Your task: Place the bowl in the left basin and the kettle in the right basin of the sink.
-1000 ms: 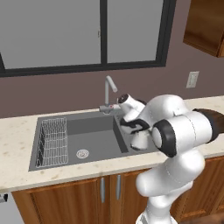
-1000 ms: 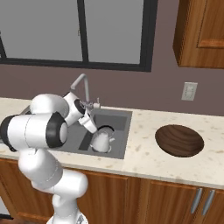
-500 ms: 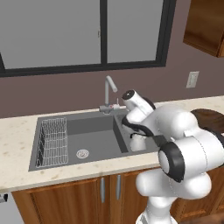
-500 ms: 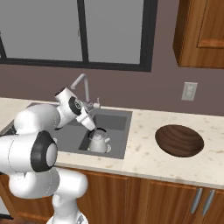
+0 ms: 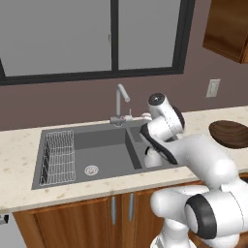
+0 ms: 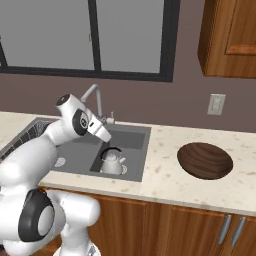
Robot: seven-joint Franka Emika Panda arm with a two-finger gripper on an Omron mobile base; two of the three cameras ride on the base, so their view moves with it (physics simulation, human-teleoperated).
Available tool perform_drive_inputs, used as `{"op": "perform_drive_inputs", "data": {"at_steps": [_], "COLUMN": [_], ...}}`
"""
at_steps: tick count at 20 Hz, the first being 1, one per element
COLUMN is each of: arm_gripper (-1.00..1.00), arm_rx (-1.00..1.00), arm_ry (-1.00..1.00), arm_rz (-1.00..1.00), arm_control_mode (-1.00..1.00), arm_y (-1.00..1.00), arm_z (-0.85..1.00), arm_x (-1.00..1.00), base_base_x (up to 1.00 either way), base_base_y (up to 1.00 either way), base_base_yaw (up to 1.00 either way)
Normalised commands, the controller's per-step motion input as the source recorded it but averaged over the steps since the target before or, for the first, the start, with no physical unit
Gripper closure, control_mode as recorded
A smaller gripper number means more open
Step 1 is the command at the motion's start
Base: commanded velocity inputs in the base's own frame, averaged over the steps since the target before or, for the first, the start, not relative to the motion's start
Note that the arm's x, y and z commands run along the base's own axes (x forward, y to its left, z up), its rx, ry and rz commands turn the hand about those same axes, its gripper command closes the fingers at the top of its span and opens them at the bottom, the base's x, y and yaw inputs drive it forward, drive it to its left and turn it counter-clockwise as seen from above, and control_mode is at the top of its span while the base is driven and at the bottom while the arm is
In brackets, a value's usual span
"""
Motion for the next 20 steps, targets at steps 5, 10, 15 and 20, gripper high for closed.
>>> {"op": "perform_drive_inputs", "data": {"at_steps": [5, 10, 15, 20], "arm_gripper": [-1.0, -1.0, -1.0, -1.0], "arm_rx": [-0.1, -0.08, -0.15, -0.25], "arm_ry": [0.0, 0.0, 0.0, 0.0], "arm_rz": [0.25, 0.21, 0.16, 0.11], "arm_control_mode": [-1.0, -1.0, -1.0, -1.0], "arm_y": [-0.03, -0.27, -0.34, -0.24], "arm_z": [0.31, 0.07, 0.04, 0.17], "arm_x": [-0.45, -0.15, -0.25, -0.33], "base_base_x": [0.0, 0.0, 0.0, 0.0], "base_base_y": [0.0, 0.0, 0.0, 0.0], "base_base_yaw": [0.0, 0.0, 0.0, 0.0]}}
